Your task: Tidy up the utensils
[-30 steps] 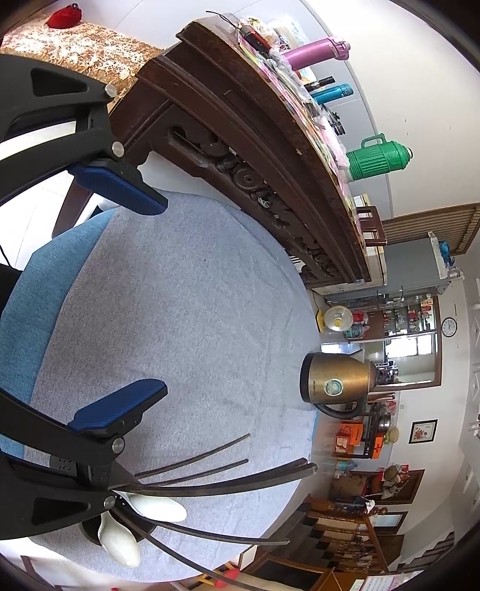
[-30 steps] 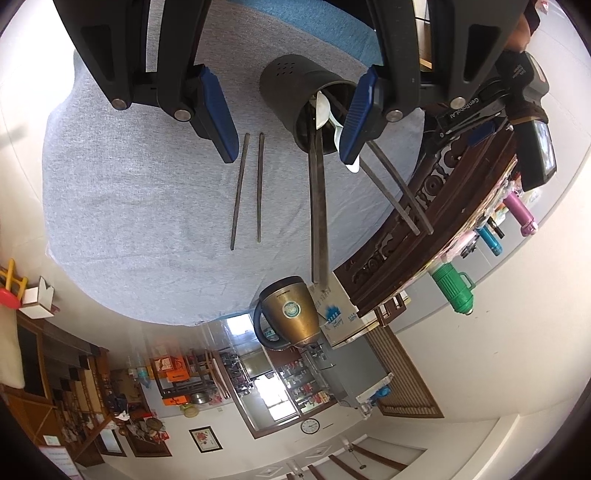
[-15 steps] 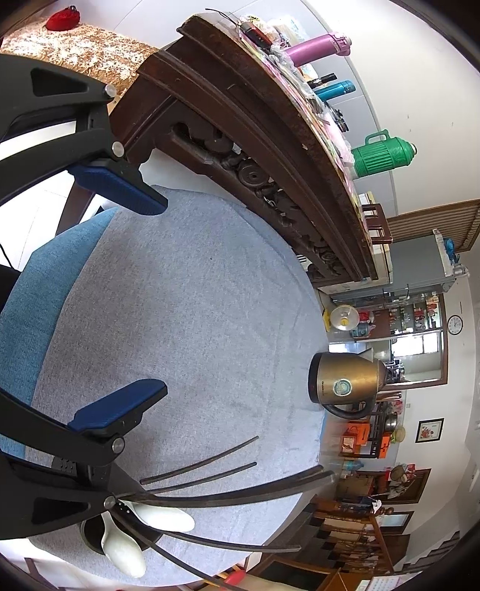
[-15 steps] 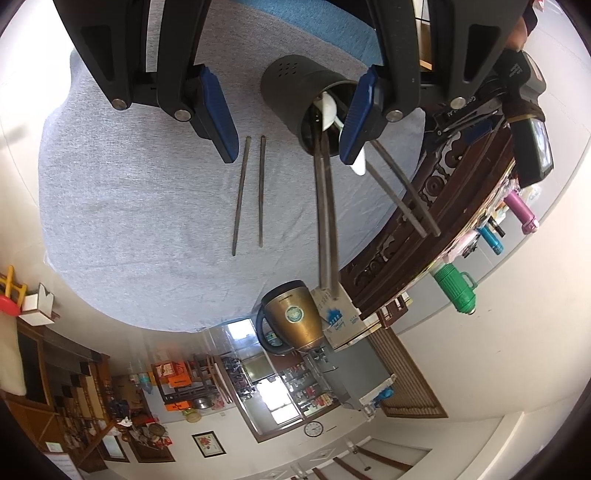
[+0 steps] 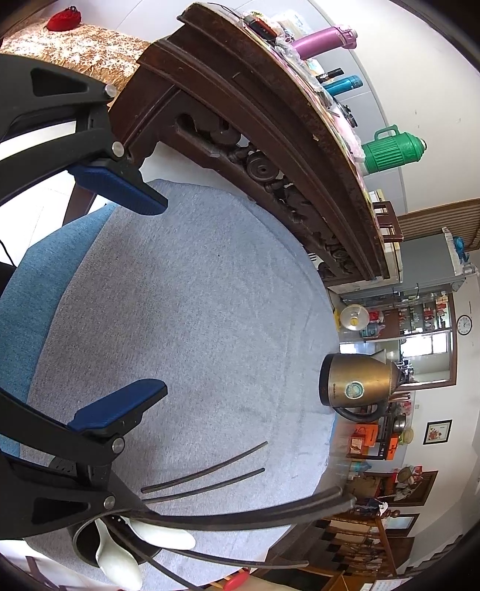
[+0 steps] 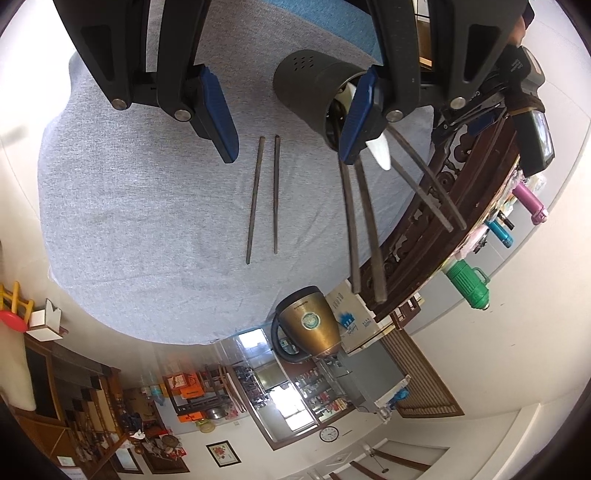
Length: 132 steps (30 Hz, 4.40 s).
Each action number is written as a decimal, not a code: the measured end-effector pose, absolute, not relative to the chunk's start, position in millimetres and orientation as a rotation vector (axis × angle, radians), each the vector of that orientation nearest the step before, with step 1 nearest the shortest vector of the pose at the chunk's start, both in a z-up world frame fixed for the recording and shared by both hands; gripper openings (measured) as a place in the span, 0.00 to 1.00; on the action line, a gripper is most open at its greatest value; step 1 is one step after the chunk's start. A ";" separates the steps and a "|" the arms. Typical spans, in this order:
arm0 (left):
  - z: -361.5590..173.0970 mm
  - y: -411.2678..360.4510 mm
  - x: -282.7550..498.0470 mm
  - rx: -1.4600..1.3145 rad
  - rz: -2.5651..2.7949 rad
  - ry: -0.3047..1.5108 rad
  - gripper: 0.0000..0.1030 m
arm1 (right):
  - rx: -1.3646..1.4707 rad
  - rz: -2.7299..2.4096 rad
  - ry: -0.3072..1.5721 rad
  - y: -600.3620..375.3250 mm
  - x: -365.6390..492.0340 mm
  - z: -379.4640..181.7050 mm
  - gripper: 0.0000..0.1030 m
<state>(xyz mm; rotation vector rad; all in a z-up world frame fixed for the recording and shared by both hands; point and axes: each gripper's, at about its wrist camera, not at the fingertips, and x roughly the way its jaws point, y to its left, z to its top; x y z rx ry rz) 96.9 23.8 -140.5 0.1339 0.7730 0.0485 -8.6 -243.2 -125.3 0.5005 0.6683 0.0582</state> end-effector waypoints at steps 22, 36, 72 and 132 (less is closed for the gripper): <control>-170.8 41.2 160.5 0.116 0.027 0.870 0.88 | 0.524 -0.032 0.759 -277.3 52.6 -142.6 0.58; -186.1 3.2 235.2 0.137 -0.138 0.990 0.88 | 0.502 -0.011 0.922 -297.0 175.0 -175.4 0.56; -229.1 -188.9 372.8 0.222 -0.463 1.290 0.51 | 0.348 -0.092 1.163 -342.0 258.0 -212.4 0.06; -96.2 28.5 216.1 -0.044 -0.324 0.832 0.05 | 0.393 -0.132 0.762 -315.0 108.9 -128.4 0.06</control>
